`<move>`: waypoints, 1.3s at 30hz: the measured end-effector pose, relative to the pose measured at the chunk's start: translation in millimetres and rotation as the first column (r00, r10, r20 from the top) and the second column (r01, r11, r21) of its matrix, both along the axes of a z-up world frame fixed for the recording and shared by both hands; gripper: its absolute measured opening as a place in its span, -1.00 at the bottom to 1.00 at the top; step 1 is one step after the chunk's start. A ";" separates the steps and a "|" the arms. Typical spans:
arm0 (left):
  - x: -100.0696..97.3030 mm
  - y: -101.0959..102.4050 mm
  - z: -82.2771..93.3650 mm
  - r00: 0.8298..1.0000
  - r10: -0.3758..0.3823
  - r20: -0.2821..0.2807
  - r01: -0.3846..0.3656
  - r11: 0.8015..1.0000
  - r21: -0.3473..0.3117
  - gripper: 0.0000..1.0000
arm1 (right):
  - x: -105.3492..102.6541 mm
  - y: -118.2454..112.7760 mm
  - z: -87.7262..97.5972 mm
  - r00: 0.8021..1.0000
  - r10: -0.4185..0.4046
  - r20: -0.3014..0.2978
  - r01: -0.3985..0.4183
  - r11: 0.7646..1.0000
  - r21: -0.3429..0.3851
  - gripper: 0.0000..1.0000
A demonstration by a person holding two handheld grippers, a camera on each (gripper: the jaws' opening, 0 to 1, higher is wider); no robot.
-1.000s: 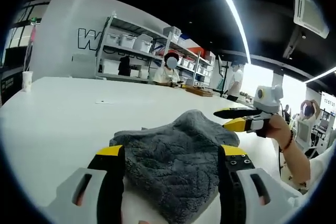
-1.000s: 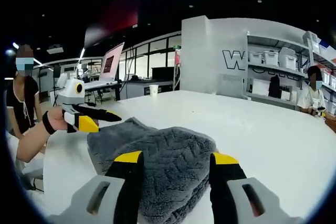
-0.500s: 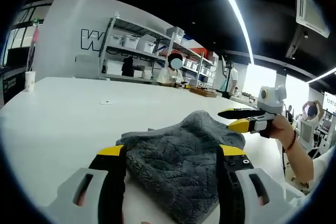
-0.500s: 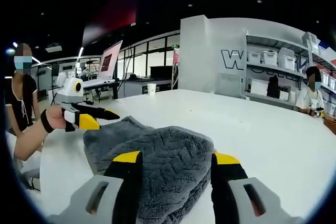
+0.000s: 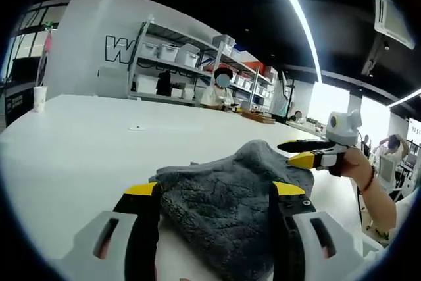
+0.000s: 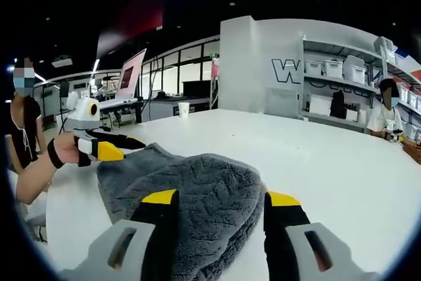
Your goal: Open the folded towel by lifting each exposed corner and separating the folded layers until the towel lies flat within the target outline without major curled edges
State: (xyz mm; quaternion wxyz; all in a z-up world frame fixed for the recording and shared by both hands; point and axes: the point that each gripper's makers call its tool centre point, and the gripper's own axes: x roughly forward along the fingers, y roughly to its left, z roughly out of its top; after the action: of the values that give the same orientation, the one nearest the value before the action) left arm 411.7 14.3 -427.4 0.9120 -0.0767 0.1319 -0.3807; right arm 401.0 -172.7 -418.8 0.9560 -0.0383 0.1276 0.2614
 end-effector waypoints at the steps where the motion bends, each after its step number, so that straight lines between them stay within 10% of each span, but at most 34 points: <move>1: 1.3 1.3 -1.6 1.000 0.008 0.004 -0.008 1.000 0.015 0.27 | 1.4 -0.4 0.5 1.000 -0.006 0.000 0.006 1.000 0.007 -0.03; 39: 21.3 4.5 -15.6 0.996 0.076 -0.036 -0.075 0.997 0.029 0.02 | 24.8 -2.8 1.8 0.998 -0.054 -0.026 0.056 0.995 0.077 -0.12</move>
State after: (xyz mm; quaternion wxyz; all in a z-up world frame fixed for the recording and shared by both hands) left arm 433.0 18.8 -443.0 0.9241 -0.0761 0.1512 -0.3427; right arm 425.7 -175.5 -416.9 0.9620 0.0054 0.1296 0.2403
